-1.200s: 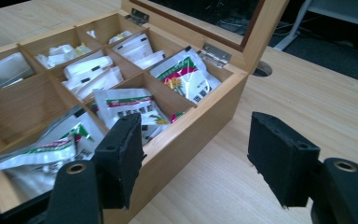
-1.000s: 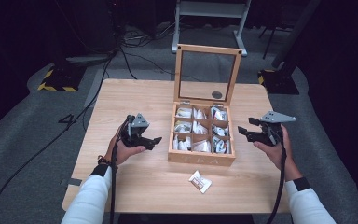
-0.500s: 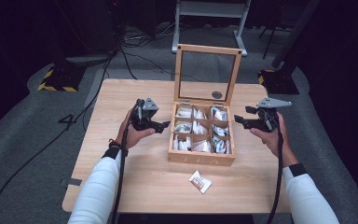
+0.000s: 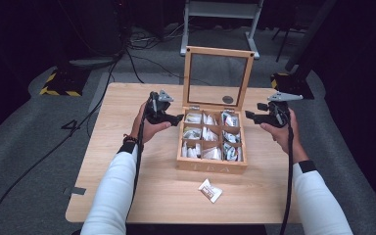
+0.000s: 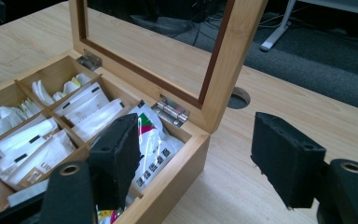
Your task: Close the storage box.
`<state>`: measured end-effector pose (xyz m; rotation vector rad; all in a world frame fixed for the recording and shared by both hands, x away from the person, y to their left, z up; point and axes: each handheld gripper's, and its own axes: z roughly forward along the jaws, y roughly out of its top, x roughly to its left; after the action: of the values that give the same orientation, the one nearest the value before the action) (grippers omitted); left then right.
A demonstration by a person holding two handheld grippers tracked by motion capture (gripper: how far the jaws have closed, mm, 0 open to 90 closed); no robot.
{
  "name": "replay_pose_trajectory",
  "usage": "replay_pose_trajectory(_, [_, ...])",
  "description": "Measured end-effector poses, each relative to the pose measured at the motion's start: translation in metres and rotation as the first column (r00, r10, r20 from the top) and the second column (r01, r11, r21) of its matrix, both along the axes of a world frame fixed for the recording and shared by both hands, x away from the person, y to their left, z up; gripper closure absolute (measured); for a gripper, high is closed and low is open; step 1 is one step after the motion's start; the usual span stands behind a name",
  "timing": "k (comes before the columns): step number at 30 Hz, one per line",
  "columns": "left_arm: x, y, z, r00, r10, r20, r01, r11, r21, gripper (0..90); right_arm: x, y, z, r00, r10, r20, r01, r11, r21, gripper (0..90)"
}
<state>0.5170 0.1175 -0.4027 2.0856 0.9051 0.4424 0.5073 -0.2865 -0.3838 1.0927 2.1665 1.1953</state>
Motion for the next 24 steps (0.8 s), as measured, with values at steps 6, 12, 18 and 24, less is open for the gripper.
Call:
replay_pose_trajectory(6, [0.02,-0.008,0.007,0.9995,0.027,-0.02,-0.027,0.9993,-0.024,23.3,0.015,0.005,0.002,0.9998,-0.013,-0.017,0.013,1.0,-0.01,33.0])
replay_pose_trajectory(12, [0.036,-0.022,0.008,0.9986,0.048,-0.025,-0.048,0.9988,-0.006,24.1,0.031,0.013,0.003,0.999,-0.017,-0.04,0.016,1.0,-0.023,33.0])
replay_pose_trajectory(18, [0.053,-0.031,0.004,0.9941,0.092,-0.058,-0.092,0.9957,0.011,24.5,0.045,0.02,0.002,0.9982,-0.032,-0.051,0.031,0.999,-0.019,31.9])
replay_pose_trajectory(24, [0.065,-0.034,0.004,0.9904,0.115,-0.076,-0.115,0.9933,0.002,26.3,0.059,0.023,-0.003,0.9956,-0.047,-0.081,0.046,0.999,-0.012,31.5])
